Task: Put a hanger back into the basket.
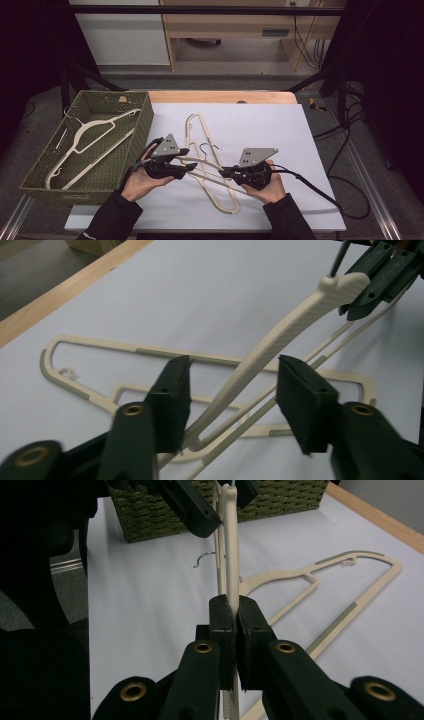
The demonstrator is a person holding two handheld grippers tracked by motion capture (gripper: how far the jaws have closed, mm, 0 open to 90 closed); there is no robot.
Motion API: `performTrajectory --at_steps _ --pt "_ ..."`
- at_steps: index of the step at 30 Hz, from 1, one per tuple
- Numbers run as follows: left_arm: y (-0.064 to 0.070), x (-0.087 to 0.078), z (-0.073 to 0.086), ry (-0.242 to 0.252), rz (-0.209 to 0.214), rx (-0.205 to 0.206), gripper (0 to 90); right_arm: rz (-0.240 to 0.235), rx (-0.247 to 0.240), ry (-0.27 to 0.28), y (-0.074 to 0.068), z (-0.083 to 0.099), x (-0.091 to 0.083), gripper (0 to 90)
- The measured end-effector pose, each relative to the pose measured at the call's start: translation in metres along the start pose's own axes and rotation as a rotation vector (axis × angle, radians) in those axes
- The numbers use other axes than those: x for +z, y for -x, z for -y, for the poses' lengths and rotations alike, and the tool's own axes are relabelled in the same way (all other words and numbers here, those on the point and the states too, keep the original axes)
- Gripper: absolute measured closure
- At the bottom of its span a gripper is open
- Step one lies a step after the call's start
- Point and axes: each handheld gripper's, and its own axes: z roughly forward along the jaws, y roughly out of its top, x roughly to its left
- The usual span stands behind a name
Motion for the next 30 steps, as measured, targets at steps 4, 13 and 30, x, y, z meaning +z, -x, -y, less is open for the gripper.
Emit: performTrajectory --at_steps 4,13,30 --pt "0.002 0.001 0.0 -0.025 0.004 0.016 61.6 -0.016 0.0 -0.005 0.0 0.0 0.001 87.6" --pt "0.01 -0.001 0.0 -0.084 0.007 0.051 73.6 0.018 0.011 -0.005 0.003 0.0 0.001 83.7" --pt "0.039 -0.002 -0.007 -0.09 0.085 0.023 86.8 0.203 0.007 -0.004 0.005 0.002 -0.003 59.8"
